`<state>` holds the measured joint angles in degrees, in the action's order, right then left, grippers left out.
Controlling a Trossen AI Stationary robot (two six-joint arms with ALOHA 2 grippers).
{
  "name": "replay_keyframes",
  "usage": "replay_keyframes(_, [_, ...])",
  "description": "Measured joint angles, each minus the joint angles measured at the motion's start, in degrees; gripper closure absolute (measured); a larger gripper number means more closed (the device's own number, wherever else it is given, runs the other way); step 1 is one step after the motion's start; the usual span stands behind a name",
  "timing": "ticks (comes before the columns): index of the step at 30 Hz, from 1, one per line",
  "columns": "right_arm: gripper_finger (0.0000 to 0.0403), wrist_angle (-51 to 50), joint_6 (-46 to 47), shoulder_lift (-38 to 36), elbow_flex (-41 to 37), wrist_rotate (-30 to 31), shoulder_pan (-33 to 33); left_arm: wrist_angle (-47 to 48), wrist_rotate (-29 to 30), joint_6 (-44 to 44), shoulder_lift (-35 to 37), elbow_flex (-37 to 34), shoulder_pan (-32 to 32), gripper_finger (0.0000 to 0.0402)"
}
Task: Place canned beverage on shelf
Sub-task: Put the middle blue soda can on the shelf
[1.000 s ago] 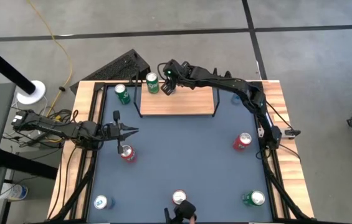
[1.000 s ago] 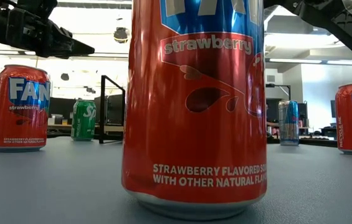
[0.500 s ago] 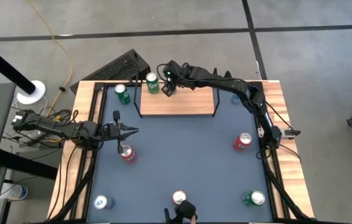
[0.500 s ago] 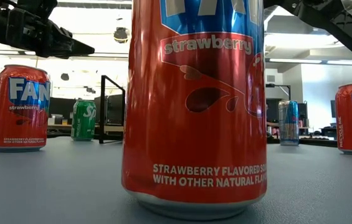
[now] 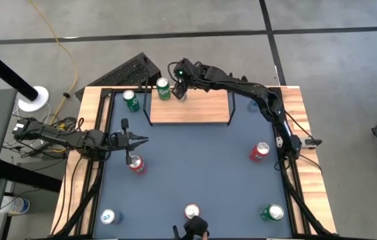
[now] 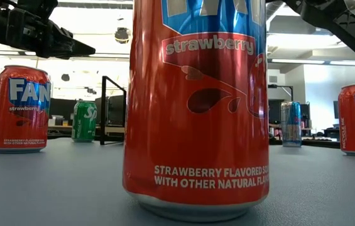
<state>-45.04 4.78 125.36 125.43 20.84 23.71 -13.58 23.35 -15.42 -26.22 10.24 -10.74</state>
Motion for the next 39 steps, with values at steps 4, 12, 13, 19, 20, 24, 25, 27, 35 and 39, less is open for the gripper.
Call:
replay_keyframes(4, [0.0132,-0.2,-0.6,0.0,0.0,0.0,-0.9,0.0,0.0,0.0,0.0,0.0,0.0,0.0379])
replay_keyframes(12, [0.0132,-0.1,-2.2,-0.1,0.0,0.1,-1.1,0.0,0.0,0.0,0.0,0.0,0.0,0.0379])
replay_keyframes(13, [0.0132,-0.2,-2.2,-0.1,0.0,0.1,-1.0,0.0,0.0,0.0,0.0,0.0,0.0,0.0379])
replay_keyframes(19, [0.0132,-0.4,0.1,-0.1,0.0,-2.6,0.7,0.0,0.0,0.0,0.0,0.0,0.0,0.0379])
replay_keyframes(20, [0.0132,-0.4,1.0,-0.1,0.0,-4.0,1.3,0.0,0.0,0.0,0.0,0.0,0.0,0.0379])
replay_keyframes(24, [0.0132,-0.4,3.7,-0.1,0.0,-7.7,3.1,0.0,0.0,0.0,0.0,0.0,0.0,0.0379])
replay_keyframes(25, [0.0132,-0.4,3.8,-0.1,0.0,-7.7,3.5,0.0,0.0,0.0,0.0,0.0,0.0,0.0379])
replay_keyframes(27, [0.0132,-0.4,3.7,-0.1,0.0,-7.9,3.7,0.0,0.0,-0.1,0.0,0.0,0.0,0.0379])
replay_keyframes(35, [0.0132,-0.4,2.3,-0.1,0.0,-9.6,3.8,0.5,0.0,-0.4,0.0,0.0,0.0,0.0379])
replay_keyframes(39, [0.0132,-0.4,2.0,0.2,0.0,-12.0,3.8,0.9,0.0,-0.4,0.0,0.0,0.0,0.0379])
